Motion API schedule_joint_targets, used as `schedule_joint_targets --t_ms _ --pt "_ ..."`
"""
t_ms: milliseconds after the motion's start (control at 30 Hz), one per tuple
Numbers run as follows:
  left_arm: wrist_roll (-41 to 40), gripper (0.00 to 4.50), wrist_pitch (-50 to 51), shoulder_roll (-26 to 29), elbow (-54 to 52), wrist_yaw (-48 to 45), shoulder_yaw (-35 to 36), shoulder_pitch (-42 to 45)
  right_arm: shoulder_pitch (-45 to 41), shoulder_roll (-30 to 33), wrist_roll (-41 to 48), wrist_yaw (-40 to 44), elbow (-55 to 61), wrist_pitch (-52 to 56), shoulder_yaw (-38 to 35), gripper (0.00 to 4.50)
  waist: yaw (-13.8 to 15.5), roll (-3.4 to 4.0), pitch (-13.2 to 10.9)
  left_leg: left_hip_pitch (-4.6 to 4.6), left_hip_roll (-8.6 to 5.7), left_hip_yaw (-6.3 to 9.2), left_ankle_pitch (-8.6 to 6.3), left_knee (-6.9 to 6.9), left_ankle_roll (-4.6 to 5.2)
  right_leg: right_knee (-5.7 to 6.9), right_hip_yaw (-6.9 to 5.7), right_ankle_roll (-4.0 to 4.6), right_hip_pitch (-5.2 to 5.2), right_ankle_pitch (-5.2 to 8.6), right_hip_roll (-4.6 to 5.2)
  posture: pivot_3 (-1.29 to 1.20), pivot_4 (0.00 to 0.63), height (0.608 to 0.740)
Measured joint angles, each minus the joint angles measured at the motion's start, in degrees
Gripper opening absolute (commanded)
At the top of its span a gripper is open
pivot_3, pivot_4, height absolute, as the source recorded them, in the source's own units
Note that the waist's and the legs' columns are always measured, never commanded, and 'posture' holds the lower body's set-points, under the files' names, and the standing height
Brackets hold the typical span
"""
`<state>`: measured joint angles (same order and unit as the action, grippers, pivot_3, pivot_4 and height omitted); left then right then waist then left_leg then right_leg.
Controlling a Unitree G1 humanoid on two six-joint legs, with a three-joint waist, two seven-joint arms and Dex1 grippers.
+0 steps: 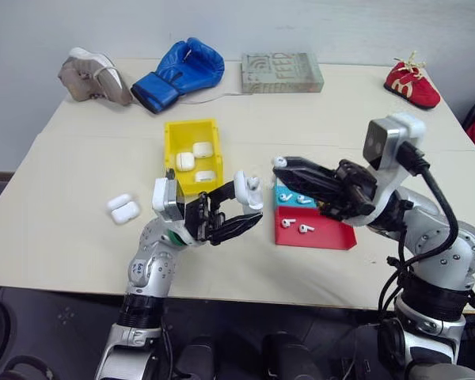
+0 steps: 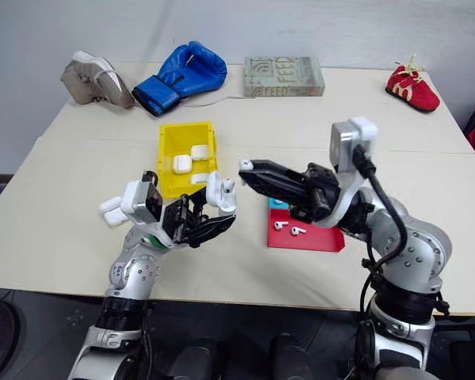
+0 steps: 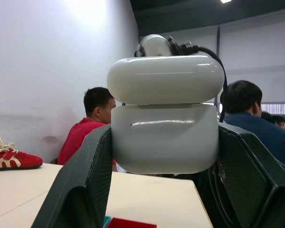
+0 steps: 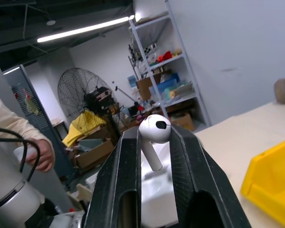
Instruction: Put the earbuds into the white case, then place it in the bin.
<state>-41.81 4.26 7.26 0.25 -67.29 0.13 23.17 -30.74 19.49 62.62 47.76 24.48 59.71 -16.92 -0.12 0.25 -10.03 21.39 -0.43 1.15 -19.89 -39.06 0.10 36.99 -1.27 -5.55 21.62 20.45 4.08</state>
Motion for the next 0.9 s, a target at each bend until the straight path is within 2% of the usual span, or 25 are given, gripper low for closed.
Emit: schedule_joint_targets --t_ms 600,867,900 --pt "0.2 2.78 -0.2 -1.7 0.0 0.9 -0.6 -0.7 2.5 4.0 0.9 0.0 0.1 -6.5 7.8 0.42 0.0 0.00 0.0 0.00 0.00 -0.01 0.00 -0.01 0.01 -0.10 0.02 0.00 0.00 0.00 0.00 0.00 0.150 0.740" --pt "1.5 2.78 -0.2 -1.7 0.0 1.0 -0.6 -1.1 2.9 7.5 -1.7 1.1 0.2 -10.0 10.8 0.42 0.0 -0.01 0.0 0.00 0.00 -0.01 0.00 -0.01 0.02 -0.15 0.02 0.00 0.00 0.00 0.00 0.00 0.150 0.740" --pt "1.6 2.78 -0.2 -1.7 0.0 1.0 -0.6 -1.2 2.9 7.9 -1.7 1.5 0.2 -10.1 11.0 1.15 0.0 -0.01 0.0 0.00 0.00 -0.01 0.00 0.00 0.02 -0.15 0.02 0.00 0.00 0.00 0.00 0.00 0.150 0.740"
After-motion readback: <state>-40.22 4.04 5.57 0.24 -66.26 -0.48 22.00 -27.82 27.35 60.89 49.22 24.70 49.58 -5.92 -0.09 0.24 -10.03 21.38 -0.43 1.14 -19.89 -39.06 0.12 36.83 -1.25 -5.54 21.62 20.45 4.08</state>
